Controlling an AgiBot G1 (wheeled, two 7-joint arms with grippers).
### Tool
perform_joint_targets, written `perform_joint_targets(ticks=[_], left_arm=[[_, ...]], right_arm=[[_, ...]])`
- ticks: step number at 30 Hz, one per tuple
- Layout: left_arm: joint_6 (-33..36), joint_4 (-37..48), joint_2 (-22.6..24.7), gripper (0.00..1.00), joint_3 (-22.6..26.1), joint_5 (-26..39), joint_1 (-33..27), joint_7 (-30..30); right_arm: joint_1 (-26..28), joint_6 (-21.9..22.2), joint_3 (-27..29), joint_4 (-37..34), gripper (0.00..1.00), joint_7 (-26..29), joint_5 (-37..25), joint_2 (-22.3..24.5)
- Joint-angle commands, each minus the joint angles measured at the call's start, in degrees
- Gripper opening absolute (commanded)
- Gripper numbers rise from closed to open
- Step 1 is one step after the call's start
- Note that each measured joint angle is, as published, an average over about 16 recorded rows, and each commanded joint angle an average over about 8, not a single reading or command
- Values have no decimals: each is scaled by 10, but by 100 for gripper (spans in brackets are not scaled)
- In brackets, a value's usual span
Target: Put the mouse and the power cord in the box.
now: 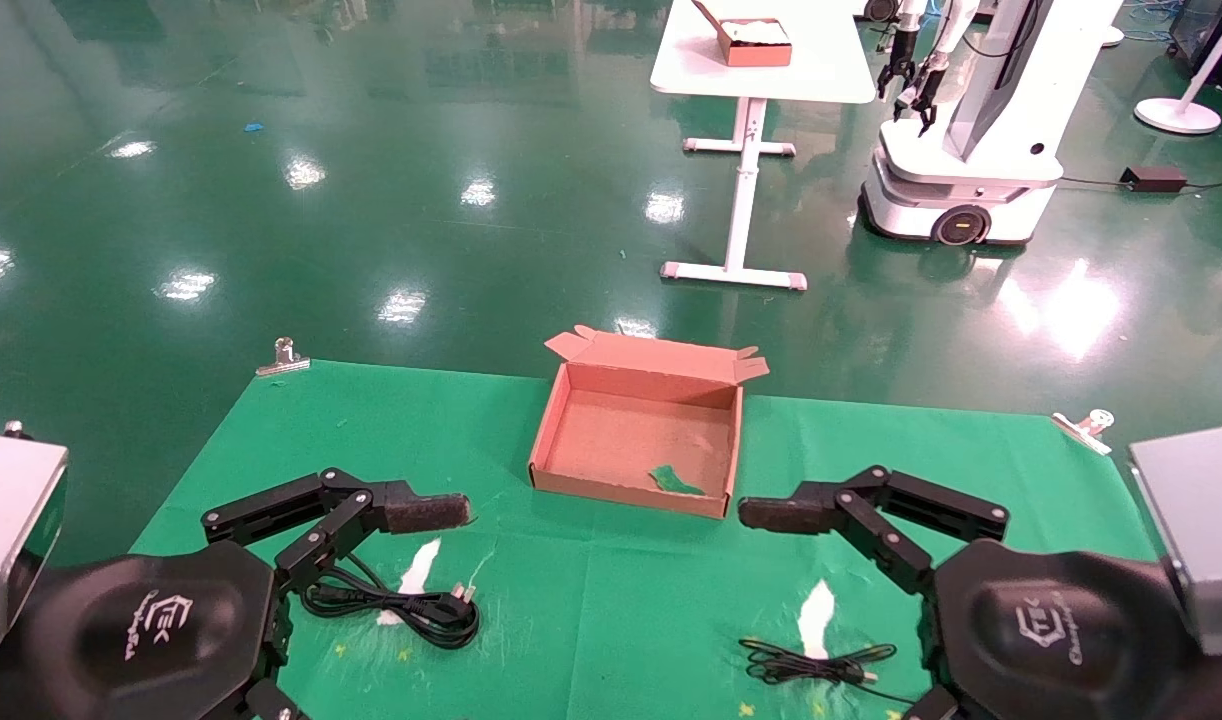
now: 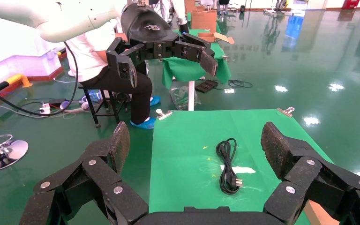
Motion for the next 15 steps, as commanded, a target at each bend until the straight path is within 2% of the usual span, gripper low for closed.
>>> perform_joint_targets(ticks=[1, 15], left_arm=[[0, 0, 0, 100, 0, 0, 0, 0], [0, 0, 0, 100, 0, 0, 0, 0]], right_arm=[[0, 0, 0, 0, 100, 0, 0, 0], [0, 0, 0, 0, 100, 0, 0, 0]])
